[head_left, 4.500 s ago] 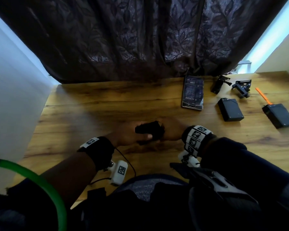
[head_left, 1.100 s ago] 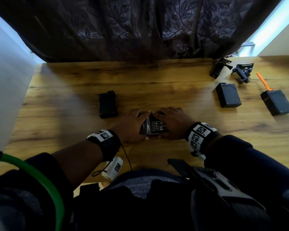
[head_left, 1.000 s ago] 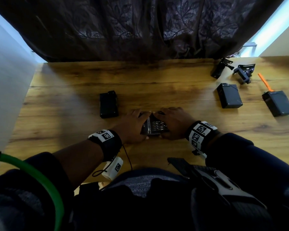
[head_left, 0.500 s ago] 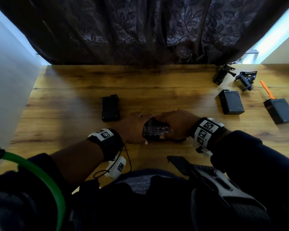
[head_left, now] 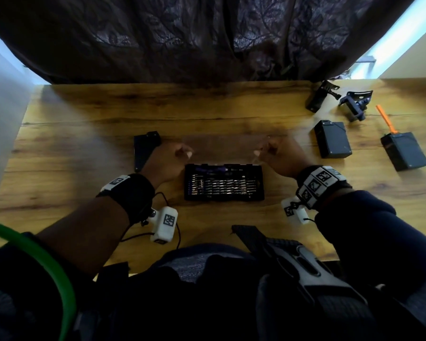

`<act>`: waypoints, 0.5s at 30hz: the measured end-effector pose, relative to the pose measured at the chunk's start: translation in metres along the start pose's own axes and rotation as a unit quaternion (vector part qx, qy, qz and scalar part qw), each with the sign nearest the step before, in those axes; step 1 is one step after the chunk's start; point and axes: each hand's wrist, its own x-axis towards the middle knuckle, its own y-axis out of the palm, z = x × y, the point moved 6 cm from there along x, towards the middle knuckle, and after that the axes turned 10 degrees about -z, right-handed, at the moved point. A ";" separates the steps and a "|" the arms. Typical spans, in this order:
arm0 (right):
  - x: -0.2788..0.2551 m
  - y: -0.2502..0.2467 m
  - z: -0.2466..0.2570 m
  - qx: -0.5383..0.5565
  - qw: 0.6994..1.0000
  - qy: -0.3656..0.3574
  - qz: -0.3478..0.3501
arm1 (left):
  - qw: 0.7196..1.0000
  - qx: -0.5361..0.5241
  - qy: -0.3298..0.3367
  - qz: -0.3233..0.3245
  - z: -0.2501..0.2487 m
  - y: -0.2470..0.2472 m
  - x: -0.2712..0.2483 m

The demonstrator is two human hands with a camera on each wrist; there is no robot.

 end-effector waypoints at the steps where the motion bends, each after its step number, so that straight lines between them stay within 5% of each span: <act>1: 0.000 0.002 -0.004 0.004 1.000 0.013 -0.018 | 1.000 0.005 -0.007 -0.011 0.002 0.003 0.000; 15: -0.001 0.025 -0.014 -0.017 0.998 0.065 0.011 | 0.990 0.117 -0.016 -0.076 0.010 0.000 -0.002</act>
